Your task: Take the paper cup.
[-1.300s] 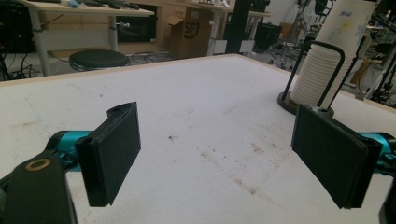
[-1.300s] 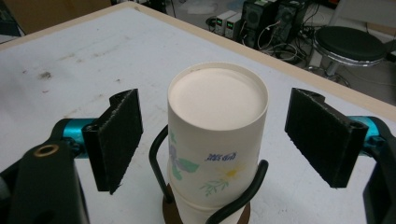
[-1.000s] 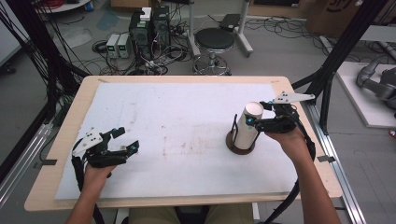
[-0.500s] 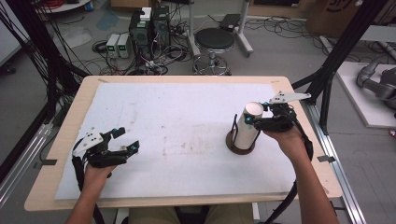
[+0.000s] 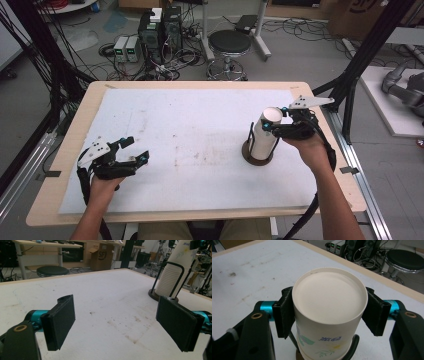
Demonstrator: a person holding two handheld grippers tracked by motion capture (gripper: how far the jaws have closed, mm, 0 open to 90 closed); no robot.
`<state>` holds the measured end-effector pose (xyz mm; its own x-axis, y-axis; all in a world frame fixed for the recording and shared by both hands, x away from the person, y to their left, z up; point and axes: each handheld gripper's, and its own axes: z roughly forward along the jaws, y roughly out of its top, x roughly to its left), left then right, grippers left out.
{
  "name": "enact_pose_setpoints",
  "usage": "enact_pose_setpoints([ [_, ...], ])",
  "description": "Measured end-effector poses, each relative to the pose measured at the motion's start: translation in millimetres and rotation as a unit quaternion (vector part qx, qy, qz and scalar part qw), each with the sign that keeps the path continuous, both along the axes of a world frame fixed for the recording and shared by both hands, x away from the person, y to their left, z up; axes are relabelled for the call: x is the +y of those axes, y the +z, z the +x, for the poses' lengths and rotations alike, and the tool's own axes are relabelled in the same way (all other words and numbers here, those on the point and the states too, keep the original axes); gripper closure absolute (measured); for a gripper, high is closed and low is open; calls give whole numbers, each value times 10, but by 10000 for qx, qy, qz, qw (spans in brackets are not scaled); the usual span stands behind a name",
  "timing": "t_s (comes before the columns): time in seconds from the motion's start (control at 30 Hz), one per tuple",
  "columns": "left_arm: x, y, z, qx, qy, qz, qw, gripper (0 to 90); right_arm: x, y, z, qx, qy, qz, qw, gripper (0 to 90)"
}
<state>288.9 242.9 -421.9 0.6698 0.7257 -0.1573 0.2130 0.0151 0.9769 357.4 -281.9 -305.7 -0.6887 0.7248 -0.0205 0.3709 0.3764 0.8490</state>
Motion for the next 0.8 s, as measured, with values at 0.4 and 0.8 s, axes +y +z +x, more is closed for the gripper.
enact_pose_setpoints([
  [0.4,3,-1,3,1,-16,-2,10000,157,-30,237,-60,-303,11,221,9993,347],
  [0.8,-4,-13,28,7,-46,-38,10000,157,-93,627,-193,-697,25,343,9970,349],
])
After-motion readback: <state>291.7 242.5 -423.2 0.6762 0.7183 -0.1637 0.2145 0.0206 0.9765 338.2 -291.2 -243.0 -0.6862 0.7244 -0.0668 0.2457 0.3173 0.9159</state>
